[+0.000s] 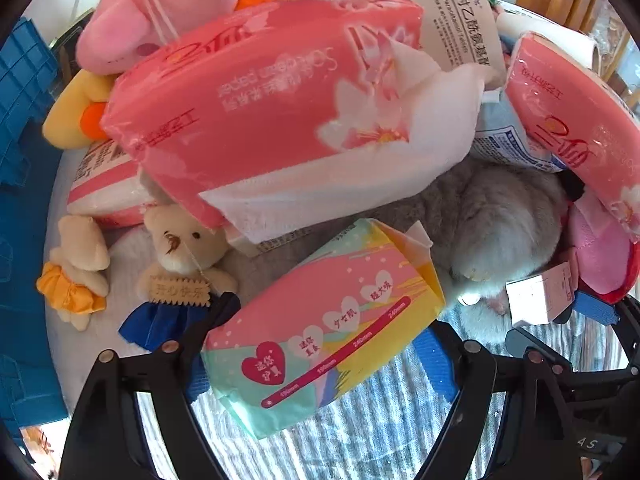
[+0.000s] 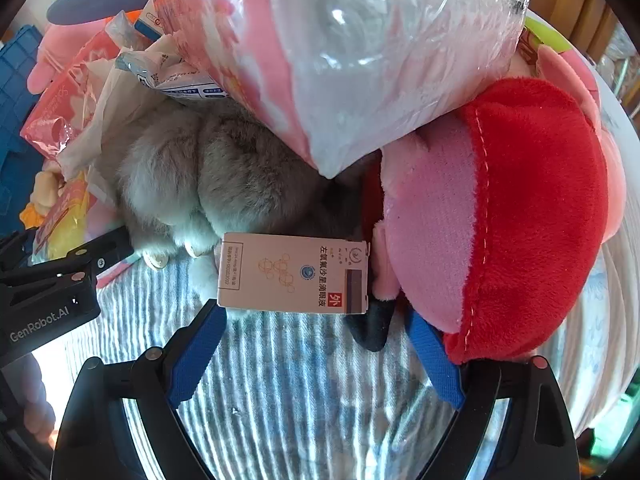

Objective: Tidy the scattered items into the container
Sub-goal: 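Close the left gripper on the pad pack while the right lowers around the medicine box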

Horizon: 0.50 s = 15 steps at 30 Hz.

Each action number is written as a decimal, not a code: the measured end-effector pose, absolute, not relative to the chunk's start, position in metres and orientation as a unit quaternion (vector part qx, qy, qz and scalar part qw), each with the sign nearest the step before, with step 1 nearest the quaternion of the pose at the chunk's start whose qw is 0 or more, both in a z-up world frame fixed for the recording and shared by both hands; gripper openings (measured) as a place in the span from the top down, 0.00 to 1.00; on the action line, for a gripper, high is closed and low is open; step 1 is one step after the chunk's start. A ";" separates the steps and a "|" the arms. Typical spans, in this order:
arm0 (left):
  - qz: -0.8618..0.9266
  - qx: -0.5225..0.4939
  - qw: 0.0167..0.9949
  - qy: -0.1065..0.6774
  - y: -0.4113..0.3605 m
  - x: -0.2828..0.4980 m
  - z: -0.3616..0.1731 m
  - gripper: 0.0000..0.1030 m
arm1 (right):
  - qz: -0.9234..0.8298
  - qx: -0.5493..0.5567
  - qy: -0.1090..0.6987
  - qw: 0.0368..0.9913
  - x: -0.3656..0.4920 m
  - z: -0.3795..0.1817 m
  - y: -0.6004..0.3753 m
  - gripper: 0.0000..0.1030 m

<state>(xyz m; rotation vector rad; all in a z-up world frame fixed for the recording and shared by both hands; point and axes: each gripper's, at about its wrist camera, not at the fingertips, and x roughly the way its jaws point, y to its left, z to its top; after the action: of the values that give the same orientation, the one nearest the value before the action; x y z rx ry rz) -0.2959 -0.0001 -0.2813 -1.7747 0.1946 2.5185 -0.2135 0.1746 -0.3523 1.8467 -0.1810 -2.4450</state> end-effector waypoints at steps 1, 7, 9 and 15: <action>0.817 -0.574 0.028 0.055 -0.002 -0.298 -0.283 0.20 | -0.797 0.600 -0.060 0.037 -0.213 -0.352 0.175 0.11; 0.821 -0.570 0.017 0.030 -0.006 -0.311 -0.291 0.23 | -0.802 0.592 -0.064 0.034 -0.215 -0.351 0.179 0.11; 0.825 -0.563 0.017 0.040 -0.002 -0.307 -0.290 0.25 | -0.806 0.587 -0.065 0.030 -0.217 -0.352 0.179 0.11; 0.831 -0.551 0.028 0.069 0.011 -0.268 -0.288 0.27 | -0.813 0.579 -0.030 0.049 -0.203 -0.346 0.168 0.32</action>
<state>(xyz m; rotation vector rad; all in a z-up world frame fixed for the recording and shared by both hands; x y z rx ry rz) -0.2676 0.0107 -0.2882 -1.7015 0.2145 2.5660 -0.2033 0.1676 -0.3463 1.7660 -0.0916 -2.4776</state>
